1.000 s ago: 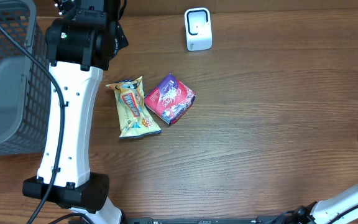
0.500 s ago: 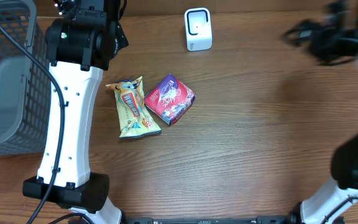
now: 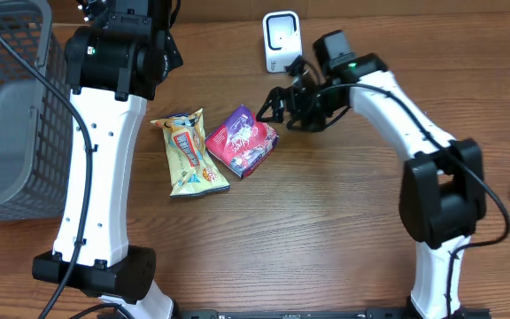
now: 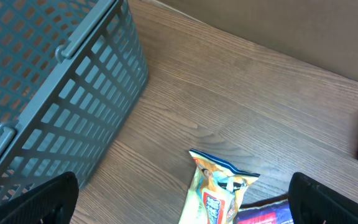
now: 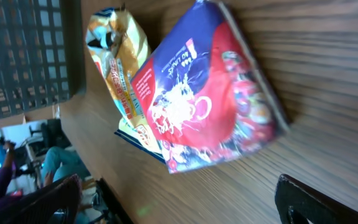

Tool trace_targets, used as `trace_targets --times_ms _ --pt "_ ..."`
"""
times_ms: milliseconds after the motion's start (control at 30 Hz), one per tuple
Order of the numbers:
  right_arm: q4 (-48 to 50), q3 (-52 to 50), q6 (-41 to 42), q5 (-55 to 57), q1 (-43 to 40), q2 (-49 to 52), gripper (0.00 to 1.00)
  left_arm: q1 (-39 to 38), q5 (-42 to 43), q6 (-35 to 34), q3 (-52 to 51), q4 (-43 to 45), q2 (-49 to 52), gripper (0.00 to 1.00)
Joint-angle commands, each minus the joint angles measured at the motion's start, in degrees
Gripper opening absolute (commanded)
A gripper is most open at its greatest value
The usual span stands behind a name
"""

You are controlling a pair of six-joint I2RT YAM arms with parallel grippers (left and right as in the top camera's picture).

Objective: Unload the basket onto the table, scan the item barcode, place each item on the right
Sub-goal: 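Reach the right gripper to the purple snack box and grasp it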

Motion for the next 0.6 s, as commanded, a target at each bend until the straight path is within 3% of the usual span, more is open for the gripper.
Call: trace_targets --times_ms 0,433,567 --pt "1.7 -0.1 1.2 0.4 -0.6 3.2 1.00 -0.4 -0.6 -0.9 0.5 0.2 0.6 1.00" --pt "7.5 -0.1 0.6 -2.4 -0.3 13.2 1.00 -0.4 -0.6 -0.9 0.5 0.2 0.6 1.00" --pt "8.2 -0.1 0.6 -6.8 0.4 13.4 0.86 -0.4 -0.6 -0.9 0.5 0.2 0.6 1.00"
